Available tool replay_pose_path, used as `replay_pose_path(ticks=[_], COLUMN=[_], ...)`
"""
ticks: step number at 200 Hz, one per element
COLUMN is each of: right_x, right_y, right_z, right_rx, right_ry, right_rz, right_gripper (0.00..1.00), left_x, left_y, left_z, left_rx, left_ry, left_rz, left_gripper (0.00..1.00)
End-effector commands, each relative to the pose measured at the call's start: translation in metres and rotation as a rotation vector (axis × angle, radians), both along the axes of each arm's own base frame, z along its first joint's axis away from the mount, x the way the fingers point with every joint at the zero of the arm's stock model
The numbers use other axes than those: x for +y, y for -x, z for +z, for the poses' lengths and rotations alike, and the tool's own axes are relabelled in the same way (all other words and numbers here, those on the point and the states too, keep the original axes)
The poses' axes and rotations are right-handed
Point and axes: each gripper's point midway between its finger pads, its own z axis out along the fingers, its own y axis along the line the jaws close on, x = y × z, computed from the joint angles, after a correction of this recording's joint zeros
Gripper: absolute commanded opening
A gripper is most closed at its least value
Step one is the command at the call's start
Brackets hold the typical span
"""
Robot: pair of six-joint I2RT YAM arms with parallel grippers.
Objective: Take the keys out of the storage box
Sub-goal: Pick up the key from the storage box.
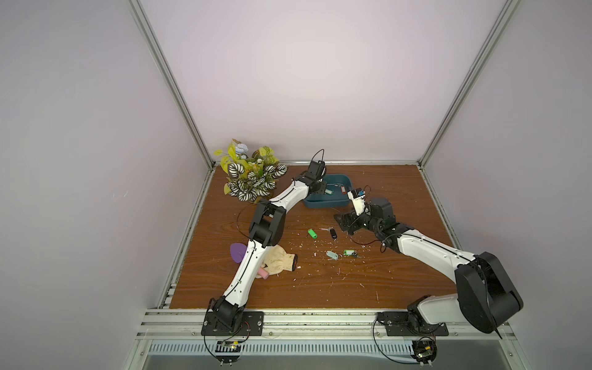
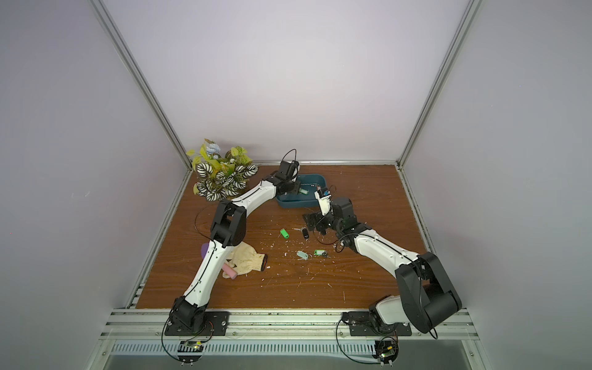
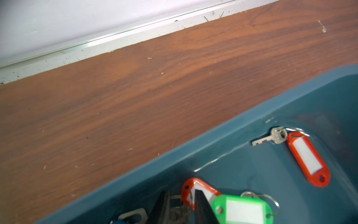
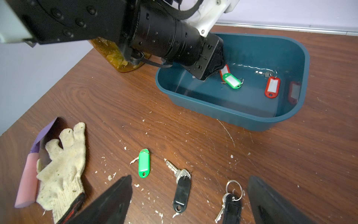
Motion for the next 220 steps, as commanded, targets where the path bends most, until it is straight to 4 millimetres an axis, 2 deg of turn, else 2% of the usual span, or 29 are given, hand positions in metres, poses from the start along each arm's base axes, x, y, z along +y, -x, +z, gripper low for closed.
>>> replay_pose_path(ticks=[1, 59, 100, 127, 180, 220], right_x=[0.005, 0.004, 0.004, 0.004, 0.002, 0.000], right_y=[-0.010, -0.010, -0.011, -0.011, -0.011, -0.010], right_z=[0.022, 0.022, 0.023, 0.023, 0.025, 0.024], right_rx=[-0.046, -0.047, -0.050, -0.051, -0.059, -0.057], right_ry=[-0.036, -0.035, -0.033, -0.032, -0.032, -0.028], right_rz=[-0.005, -0.007, -0.010, -0.012, -0.018, -0.029], right_gripper=[0.99, 1.00, 0.99, 1.00, 1.00, 1.00], left_x=[0.006, 0.003, 0.001, 0.000, 0.002, 0.004], left_y=[-0.004, -0.004, -0.003, -0.003, 0.004, 0.015], left_z=[-0.008, -0.011, -0.004, 0.015, 0.067, 0.095], left_rx=[0.006, 0.010, 0.004, -0.017, -0.076, -0.108], left_ry=[-0.020, -0.012, -0.001, 0.014, 0.063, 0.107], left_rz=[0.008, -0.003, -0.011, -0.013, -0.017, -0.024], left_gripper=[0.22, 0.18, 0.07, 0.00, 0.00, 0.00])
